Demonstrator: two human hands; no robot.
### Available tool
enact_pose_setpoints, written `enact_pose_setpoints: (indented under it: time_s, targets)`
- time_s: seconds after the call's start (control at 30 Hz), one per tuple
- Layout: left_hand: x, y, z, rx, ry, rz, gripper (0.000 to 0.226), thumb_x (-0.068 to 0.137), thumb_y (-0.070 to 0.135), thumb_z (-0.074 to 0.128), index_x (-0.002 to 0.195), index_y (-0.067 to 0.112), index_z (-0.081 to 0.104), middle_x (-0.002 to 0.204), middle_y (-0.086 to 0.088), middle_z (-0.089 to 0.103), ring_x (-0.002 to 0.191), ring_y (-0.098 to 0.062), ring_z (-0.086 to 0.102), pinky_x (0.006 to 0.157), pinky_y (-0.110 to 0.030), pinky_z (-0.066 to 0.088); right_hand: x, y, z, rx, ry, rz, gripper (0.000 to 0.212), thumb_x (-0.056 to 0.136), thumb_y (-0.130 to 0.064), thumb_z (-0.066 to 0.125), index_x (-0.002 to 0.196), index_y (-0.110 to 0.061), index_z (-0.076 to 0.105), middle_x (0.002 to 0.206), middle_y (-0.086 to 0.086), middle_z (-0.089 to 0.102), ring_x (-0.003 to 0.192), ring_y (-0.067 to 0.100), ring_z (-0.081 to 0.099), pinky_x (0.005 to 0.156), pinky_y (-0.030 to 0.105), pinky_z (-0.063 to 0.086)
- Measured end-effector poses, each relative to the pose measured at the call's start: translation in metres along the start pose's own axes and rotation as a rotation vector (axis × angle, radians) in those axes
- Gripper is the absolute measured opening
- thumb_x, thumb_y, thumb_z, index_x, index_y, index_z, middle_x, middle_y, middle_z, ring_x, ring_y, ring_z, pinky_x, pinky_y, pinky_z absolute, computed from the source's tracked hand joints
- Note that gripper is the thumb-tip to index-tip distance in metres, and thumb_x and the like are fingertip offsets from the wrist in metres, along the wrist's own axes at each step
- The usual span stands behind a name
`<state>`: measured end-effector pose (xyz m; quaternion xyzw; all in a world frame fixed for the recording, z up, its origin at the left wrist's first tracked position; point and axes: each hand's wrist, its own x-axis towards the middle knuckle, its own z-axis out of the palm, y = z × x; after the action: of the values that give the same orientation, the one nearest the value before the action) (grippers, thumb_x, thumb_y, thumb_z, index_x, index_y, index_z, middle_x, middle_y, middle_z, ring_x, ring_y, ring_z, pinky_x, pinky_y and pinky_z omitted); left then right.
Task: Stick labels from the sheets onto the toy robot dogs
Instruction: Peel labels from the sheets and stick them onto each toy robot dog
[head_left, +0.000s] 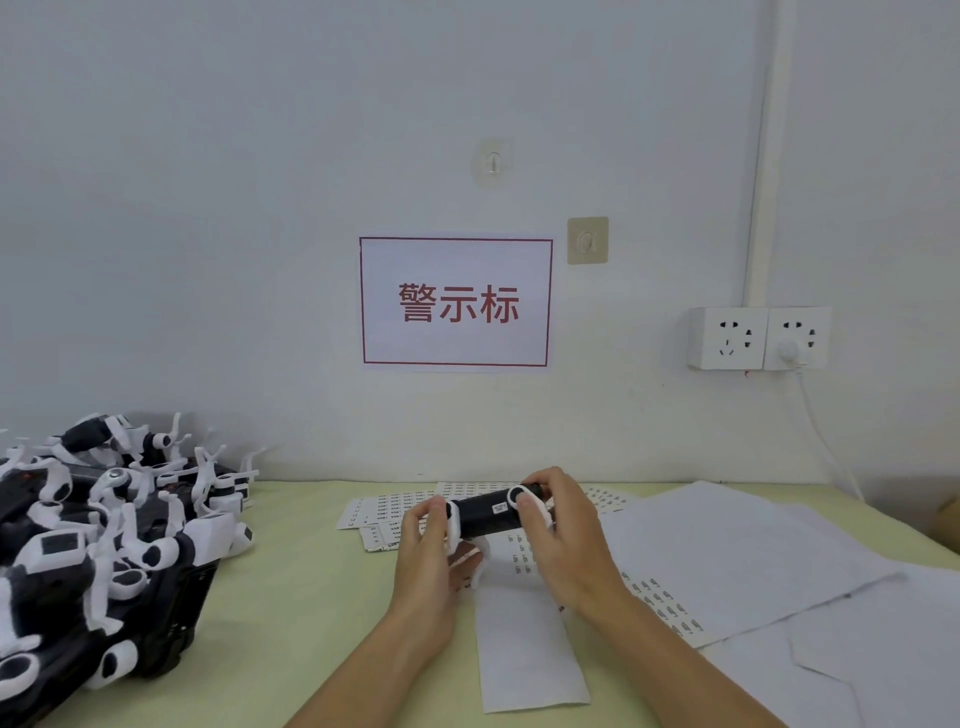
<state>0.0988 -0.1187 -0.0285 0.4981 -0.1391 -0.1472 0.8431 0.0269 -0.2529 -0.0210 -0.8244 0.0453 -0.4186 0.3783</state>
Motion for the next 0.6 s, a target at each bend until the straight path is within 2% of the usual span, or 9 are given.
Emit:
enact_pose_setpoints:
  time_s: [0.07,0.1,0.2,0.3,0.43,0.53,0.6]
  targets:
    - [-0.002,0.002,0.0,-0.011,-0.02,0.002,0.023,0.103,0.029,0.052,0.124,0.02,0.053,0.071,0.002,0.071,0.065,-0.022,0.061,0.061,-0.034,0.043,0.006,-0.005,-0.005,-0.008,-0.088,0.058,0.013,0.092,-0.041,0.043,0.094,-0.03,0.05,0.095,-0.007,0.058,0.082,0.01,0.054,0.068,0.023,0.041]
    - [-0.003,0.003,0.001,-0.011,-0.024,0.007,0.024,0.101,0.027,0.055,0.125,0.024,0.053,0.075,0.003,0.072,0.066,-0.02,0.062,0.063,-0.033,0.044,0.009,-0.008,-0.008,0.002,-0.144,0.105,0.011,0.092,-0.038,0.044,0.093,-0.028,0.05,0.094,-0.004,0.058,0.076,0.012,0.053,0.066,0.025,0.04]
    - [-0.006,0.003,0.003,0.01,-0.028,0.044,0.022,0.099,0.026,0.059,0.121,0.028,0.056,0.107,-0.005,0.069,0.083,-0.025,0.069,0.071,-0.03,0.051,0.021,-0.017,-0.027,0.053,-0.326,0.285,0.009,0.092,-0.03,0.046,0.097,-0.026,0.052,0.094,0.003,0.06,0.072,0.016,0.054,0.067,0.03,0.043]
    - [-0.01,0.0,0.006,0.125,-0.086,0.134,0.02,0.099,0.024,0.058,0.119,0.028,0.056,0.117,-0.011,0.065,0.093,-0.019,0.072,0.078,-0.027,0.055,0.029,-0.019,-0.046,0.096,-0.466,0.427,0.021,0.088,-0.036,0.046,0.107,-0.032,0.056,0.107,0.001,0.061,0.075,0.015,0.062,0.074,0.032,0.048]
    - [-0.019,-0.003,0.012,0.32,-0.174,0.288,0.022,0.094,0.029,0.061,0.116,0.03,0.054,0.116,-0.007,0.066,0.101,-0.016,0.07,0.079,-0.024,0.057,0.029,-0.013,-0.061,0.107,-0.508,0.472,0.021,0.093,-0.026,0.047,0.108,-0.031,0.062,0.11,0.003,0.061,0.078,0.018,0.063,0.079,0.036,0.051]
    - [-0.027,-0.003,0.016,0.474,-0.215,0.366,0.035,0.084,0.039,0.065,0.116,0.033,0.052,0.114,0.002,0.068,0.099,-0.008,0.07,0.077,-0.014,0.052,0.02,-0.006,-0.077,0.069,-0.488,0.435,0.021,0.092,-0.027,0.051,0.105,-0.036,0.065,0.113,0.001,0.062,0.093,0.019,0.062,0.092,0.045,0.049]
    - [-0.03,-0.003,0.02,0.533,-0.235,0.385,0.035,0.085,0.035,0.066,0.117,0.031,0.051,0.112,0.004,0.069,0.098,-0.004,0.069,0.076,-0.011,0.05,0.012,-0.006,-0.091,0.084,-0.474,0.417,0.018,0.094,-0.03,0.054,0.106,-0.037,0.064,0.112,0.003,0.065,0.09,0.018,0.063,0.093,0.046,0.05]
